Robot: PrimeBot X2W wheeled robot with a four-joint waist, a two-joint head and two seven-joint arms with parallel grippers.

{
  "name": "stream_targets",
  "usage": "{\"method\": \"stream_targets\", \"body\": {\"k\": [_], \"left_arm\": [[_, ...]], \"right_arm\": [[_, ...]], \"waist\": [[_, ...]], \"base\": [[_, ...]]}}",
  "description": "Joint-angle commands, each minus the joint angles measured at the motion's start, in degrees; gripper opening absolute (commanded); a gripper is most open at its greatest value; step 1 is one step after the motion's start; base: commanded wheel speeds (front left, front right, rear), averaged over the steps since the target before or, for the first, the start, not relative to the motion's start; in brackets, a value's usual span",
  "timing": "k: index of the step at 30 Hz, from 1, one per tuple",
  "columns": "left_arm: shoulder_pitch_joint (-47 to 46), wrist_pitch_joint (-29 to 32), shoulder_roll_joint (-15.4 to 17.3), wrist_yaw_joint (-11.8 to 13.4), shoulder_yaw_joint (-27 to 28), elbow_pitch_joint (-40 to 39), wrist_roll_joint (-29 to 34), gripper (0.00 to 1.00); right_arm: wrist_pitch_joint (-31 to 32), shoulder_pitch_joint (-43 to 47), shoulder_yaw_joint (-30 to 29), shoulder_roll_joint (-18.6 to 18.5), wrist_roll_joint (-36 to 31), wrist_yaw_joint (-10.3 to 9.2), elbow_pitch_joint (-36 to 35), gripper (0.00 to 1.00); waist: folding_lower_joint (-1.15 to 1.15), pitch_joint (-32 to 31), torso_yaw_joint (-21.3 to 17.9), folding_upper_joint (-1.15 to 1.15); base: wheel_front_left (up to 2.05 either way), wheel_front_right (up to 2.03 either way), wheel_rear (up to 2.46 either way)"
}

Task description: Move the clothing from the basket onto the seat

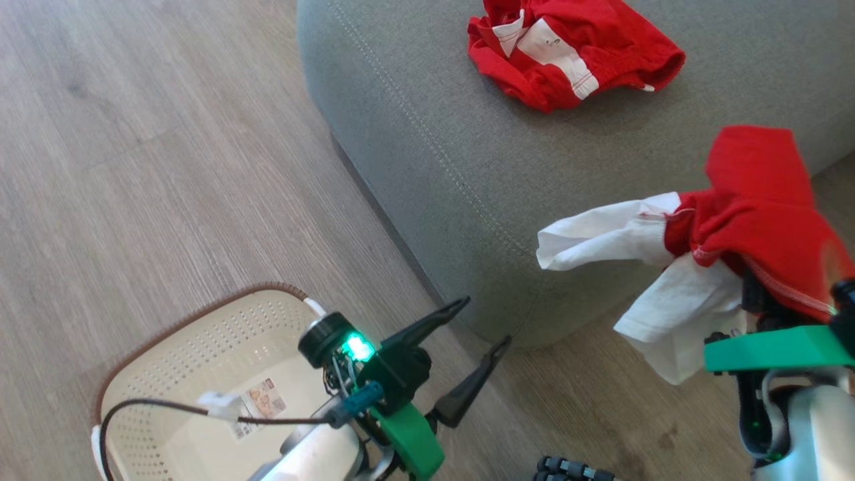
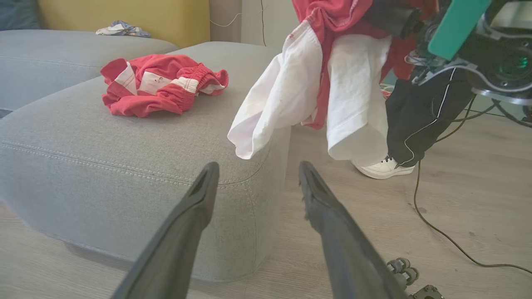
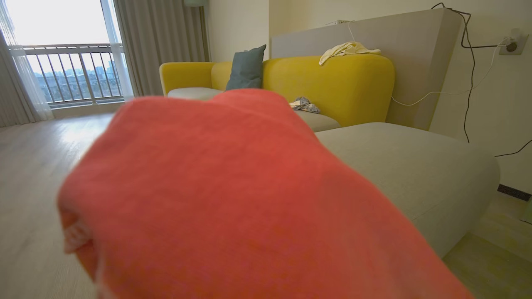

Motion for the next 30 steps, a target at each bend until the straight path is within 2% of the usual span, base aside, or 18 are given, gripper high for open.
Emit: {"method": "stream_targets", "body": {"k": [1,13,19,30], "left_arm": [[-2.85,-0.29,0.01,-0.05,1.24,-1.57,-0.58,1.0],[-3.91,-0.29,0.07,-0.05,0.69,-1.5,-1.17,1.0],[-4.11,-0.29,1.32,-0.05,0.8,-1.86,-0.73,1.0],[-4.37,-0.29,6.54,-0.05,2.95,-3.99,1.7,1.0]], "right_arm": [[-0.38,-0.12,0.45,-0.25,0.52,-0.01,-2.87,0.0],[-0.38,-0.25,-1.2,-0.24,0.74,-0.01,-4.16,0.0],[-0.38,-5.74,-2.2,-0.49,-0.7,-0.01,-6.19,0.0],[-0.38,-26.74,-5.41,-10.33,3.78,-0.01,1.56,0.0]], "waist": [[0.0,0.19,-0.03,0.0],[0.0,1.0,-0.05,0.0],[0.0,3.06,-0.15,0.0],[0.0,14.29,-0.11,0.0]], "base": [[0.0,0.0,0.0],[0.0,0.0,0.0],[0.0,0.0,0.0],[0.0,0.0,0.0]]}}
